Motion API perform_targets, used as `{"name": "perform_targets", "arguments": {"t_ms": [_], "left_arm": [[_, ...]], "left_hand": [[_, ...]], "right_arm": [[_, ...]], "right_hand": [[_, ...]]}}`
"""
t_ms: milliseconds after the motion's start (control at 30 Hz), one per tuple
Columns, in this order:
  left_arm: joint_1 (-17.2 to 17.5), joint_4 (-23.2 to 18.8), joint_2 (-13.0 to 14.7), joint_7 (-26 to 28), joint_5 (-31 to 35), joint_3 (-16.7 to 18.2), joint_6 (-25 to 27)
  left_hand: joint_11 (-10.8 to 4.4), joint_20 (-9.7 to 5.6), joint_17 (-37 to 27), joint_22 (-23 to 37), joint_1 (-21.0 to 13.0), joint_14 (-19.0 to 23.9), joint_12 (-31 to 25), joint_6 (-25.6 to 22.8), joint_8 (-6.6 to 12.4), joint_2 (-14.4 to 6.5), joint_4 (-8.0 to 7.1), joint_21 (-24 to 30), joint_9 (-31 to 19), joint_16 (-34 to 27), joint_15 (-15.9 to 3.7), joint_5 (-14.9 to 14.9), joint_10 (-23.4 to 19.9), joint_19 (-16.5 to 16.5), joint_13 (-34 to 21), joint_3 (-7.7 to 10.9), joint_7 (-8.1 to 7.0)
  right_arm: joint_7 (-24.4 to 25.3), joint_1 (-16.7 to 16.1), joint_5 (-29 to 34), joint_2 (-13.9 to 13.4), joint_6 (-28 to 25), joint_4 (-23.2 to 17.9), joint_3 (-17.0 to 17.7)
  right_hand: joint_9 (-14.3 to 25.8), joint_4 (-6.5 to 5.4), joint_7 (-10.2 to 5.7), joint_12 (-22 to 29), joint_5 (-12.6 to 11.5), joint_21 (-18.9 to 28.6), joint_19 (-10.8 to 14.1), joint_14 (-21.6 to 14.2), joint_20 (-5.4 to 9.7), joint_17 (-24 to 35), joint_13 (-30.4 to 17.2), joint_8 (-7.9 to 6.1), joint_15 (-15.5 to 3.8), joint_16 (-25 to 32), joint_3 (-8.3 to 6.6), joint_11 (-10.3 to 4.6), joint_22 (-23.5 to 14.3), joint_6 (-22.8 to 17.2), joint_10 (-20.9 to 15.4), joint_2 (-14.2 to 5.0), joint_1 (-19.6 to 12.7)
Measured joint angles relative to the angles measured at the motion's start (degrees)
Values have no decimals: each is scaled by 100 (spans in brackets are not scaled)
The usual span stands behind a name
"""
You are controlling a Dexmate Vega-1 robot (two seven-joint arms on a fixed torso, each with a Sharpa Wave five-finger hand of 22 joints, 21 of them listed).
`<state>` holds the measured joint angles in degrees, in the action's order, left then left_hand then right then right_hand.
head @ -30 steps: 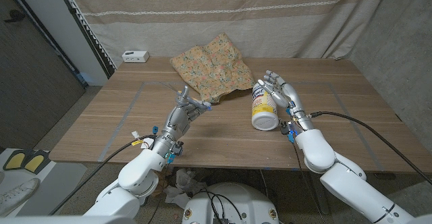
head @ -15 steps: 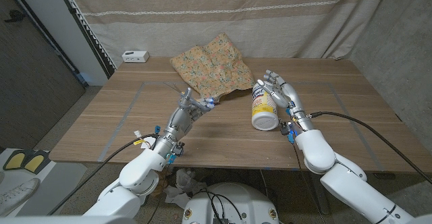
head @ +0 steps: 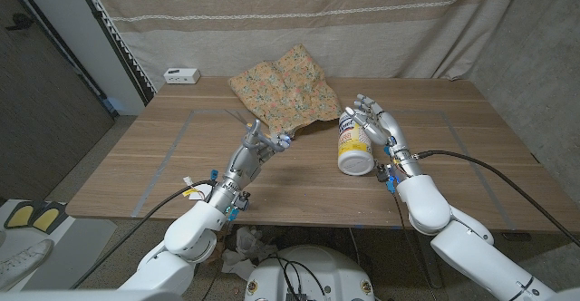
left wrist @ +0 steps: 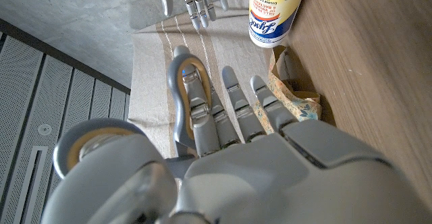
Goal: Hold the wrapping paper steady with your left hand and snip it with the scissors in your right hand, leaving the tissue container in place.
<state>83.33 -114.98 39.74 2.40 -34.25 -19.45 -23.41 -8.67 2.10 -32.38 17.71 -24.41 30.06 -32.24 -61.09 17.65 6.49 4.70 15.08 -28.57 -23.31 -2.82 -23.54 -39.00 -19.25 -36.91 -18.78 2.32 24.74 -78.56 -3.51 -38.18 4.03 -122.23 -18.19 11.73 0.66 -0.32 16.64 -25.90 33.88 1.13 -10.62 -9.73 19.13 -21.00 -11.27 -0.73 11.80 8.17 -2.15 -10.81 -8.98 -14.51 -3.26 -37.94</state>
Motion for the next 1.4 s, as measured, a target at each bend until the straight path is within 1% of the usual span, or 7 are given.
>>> {"name": "perform_targets", "arguments": {"t_ms": [200, 567, 867, 967, 1033, 1233, 1400], "left_arm": [[-2, 43, -35, 4, 42, -26, -94], [14, 119, -117, 64, 104, -61, -269], [43, 192, -226, 126, 147, -89, -409], [52, 227, -283, 152, 159, -99, -476], [55, 247, -315, 160, 166, -105, -493], [55, 326, -412, 203, 192, -132, -589], [37, 394, -481, 219, 219, -153, -674]], "left_hand": [[167, -28, 0, 27, -119, 274, -280, -30, 15, -57, 26, 44, -48, -87, -37, -11, -257, -28, -139, 26, -53], [256, -28, -67, 26, -293, 579, -660, -65, 31, -93, 51, 44, -128, -202, -47, -11, -354, -28, -466, 51, -102], [384, -69, -201, 10, -531, 897, -1084, -239, 157, -57, 131, 44, -251, -416, -90, -11, -509, -69, -902, 49, -130], [418, -81, -319, -10, -660, 998, -1334, -324, 216, -110, 147, 44, -324, -529, -107, -10, -561, -84, -1177, 65, -129], [409, -78, -429, -17, -740, 1049, -1542, -453, 295, -128, 166, 44, -397, -618, -98, -11, -693, -122, -1433, 81, -120], [417, -51, -668, -43, -882, 1049, -1889, -607, 422, -123, 195, 44, -548, -773, -97, -11, -726, -158, -1940, 66, -110], [352, -67, -773, -43, -913, 1049, -1987, -618, 432, -91, 212, 44, -628, -824, -97, -10, -662, -173, -1942, 49, -119]], "right_arm": [[5, -15, 18, -2, -11, -23, 3], [21, -58, 62, -8, -23, -89, 10], [40, -95, 120, -12, -36, -148, 15], [45, -109, 134, -12, -44, -168, 19], [50, -122, 146, -12, -56, -180, 23], [67, -143, 172, -12, -76, -207, 35], [71, -159, 185, -12, -82, -228, 48]], "right_hand": [[0, 24, 0, 0, 0, 0, 0, 0, 0, 0, 0, 0, 0, 0, 24, 0, 0, 0, 0, 0, 0], [0, 14, 32, 0, 0, 0, 0, 0, 0, -3, 16, 0, 0, 29, 35, -21, 0, 32, 20, 0, 0], [0, 4, 11, 0, 0, -42, 0, 0, 0, -27, 28, 0, 0, 29, 51, -19, 0, 52, 21, 0, 0], [0, 4, 11, 0, 0, -42, 0, -1, 0, -27, 28, 0, 0, 29, 51, 11, 0, 51, 51, 0, 0], [0, 4, 11, 0, 0, -42, 0, 0, 0, -27, 28, 0, 0, 29, 51, 11, 0, 51, 51, 0, 0], [0, 20, -10, 0, 0, -62, 0, 23, 0, -27, 28, 0, 24, 29, 68, 11, 0, 72, 51, 0, 0], [1, 20, -9, 0, 0, -62, 0, 31, 0, -26, 28, 0, 32, 29, 68, -20, 0, 71, 82, 0, 0]]}}
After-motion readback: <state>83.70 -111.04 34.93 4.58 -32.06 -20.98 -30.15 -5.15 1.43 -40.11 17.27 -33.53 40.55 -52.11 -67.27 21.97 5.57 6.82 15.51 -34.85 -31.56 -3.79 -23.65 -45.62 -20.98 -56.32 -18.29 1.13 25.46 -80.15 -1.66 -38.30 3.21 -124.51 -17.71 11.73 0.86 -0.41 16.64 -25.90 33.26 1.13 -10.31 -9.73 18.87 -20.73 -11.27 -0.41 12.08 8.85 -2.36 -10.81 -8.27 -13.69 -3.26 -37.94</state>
